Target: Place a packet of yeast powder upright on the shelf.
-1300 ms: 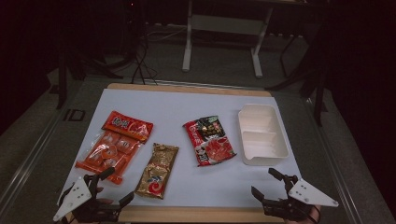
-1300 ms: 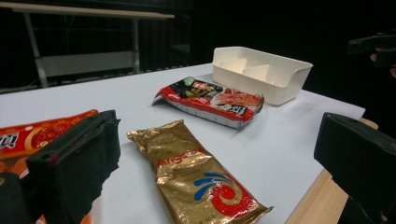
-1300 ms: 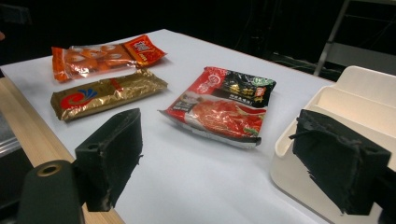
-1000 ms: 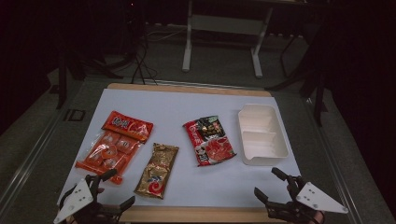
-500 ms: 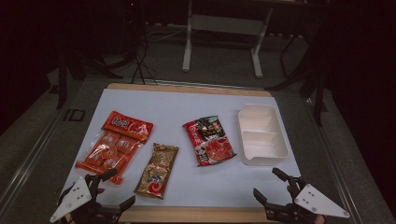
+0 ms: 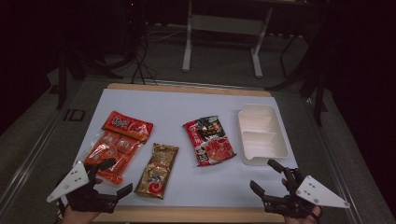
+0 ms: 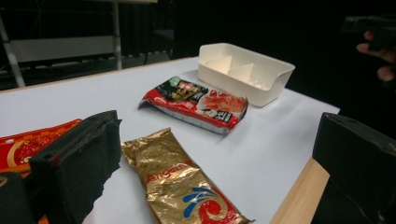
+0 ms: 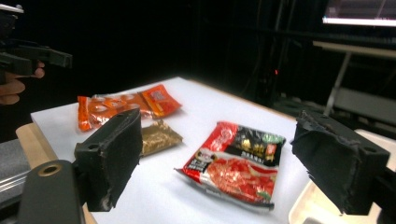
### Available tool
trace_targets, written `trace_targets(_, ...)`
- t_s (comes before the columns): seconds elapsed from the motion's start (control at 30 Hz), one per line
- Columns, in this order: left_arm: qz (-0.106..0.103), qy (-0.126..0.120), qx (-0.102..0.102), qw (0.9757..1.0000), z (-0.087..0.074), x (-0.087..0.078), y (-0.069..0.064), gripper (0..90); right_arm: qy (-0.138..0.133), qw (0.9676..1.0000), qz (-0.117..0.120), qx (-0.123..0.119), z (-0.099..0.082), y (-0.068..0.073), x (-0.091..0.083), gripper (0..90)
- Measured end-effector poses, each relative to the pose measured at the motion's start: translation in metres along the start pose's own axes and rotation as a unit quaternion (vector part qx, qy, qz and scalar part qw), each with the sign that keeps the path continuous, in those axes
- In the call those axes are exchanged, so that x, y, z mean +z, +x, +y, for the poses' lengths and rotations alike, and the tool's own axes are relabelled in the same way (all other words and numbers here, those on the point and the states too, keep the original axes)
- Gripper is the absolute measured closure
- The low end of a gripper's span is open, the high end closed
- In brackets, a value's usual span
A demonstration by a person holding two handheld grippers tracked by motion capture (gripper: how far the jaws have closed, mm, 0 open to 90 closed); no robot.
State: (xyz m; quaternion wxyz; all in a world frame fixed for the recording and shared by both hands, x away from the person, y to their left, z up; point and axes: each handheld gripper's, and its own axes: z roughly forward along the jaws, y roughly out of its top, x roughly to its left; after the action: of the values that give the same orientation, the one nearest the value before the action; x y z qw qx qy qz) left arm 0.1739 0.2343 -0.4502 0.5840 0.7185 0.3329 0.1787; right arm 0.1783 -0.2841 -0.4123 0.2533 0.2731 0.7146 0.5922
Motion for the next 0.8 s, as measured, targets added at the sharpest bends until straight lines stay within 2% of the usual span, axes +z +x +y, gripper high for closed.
trace_targets(0.07, 0.002, 0.006, 0.000, 1.0000, 0.001, 0.004, 0.001, 1.7, 0.018, 0.9998, -0.009, 0.001, 0.000, 0.001, 0.004, 13.7)
trace_targets(0.2, 0.000, 0.026, -0.004, 0.9997, 0.007, 0.014, 0.005, 1.8, 0.033, 0.9994, -0.003, 0.003, -0.002, 0.002, 0.009, 13.1)
trace_targets(0.37, -0.003, 0.039, -0.005, 0.9992, 0.018, 0.027, 0.010, 1.8, 0.031, 0.9994, 0.004, 0.015, -0.003, 0.001, 0.009, 12.0)
trace_targets(0.43, 0.002, 0.041, -0.007, 0.9991, 0.021, 0.033, 0.012, 1.8, 0.032, 0.9994, -0.002, 0.007, -0.002, 0.003, 0.008, 11.3)
trace_targets(0.5, 0.005, 0.045, -0.005, 0.9990, 0.025, 0.038, 0.015, 2.0, 0.031, 0.9995, 0.003, 0.001, -0.001, 0.005, 0.008, 10.8)
trace_targets(0.53, 0.007, 0.044, -0.005, 0.9990, 0.026, 0.041, 0.017, 2.0, 0.027, 0.9996, -0.005, -0.003, 0.000, 0.006, 0.008, 10.8)
trace_targets(0.6, 0.009, 0.052, 0.001, 0.9986, 0.029, 0.048, 0.019, 2.1, 0.024, 0.9997, 0.006, -0.001, 0.000, 0.006, 0.007, 10.7)
trace_targets(0.63, 0.011, 0.052, 0.002, 0.9986, 0.030, 0.052, 0.021, 2.1, 0.025, 0.9997, -0.002, -0.003, 0.001, 0.007, 0.007, 10.7)
trace_targets(0.7, 0.014, 0.060, 0.003, 0.9981, 0.032, 0.060, 0.025, 2.0, 0.023, 0.9997, 0.008, -0.002, 0.000, 0.007, 0.007, 10.7)
trace_targets(0.8, 0.013, 0.067, -0.008, 0.9976, 0.033, 0.072, 0.032, 2.1, 0.029, 0.9996, 0.001, -0.004, -0.001, 0.008, 0.008, 10.8)
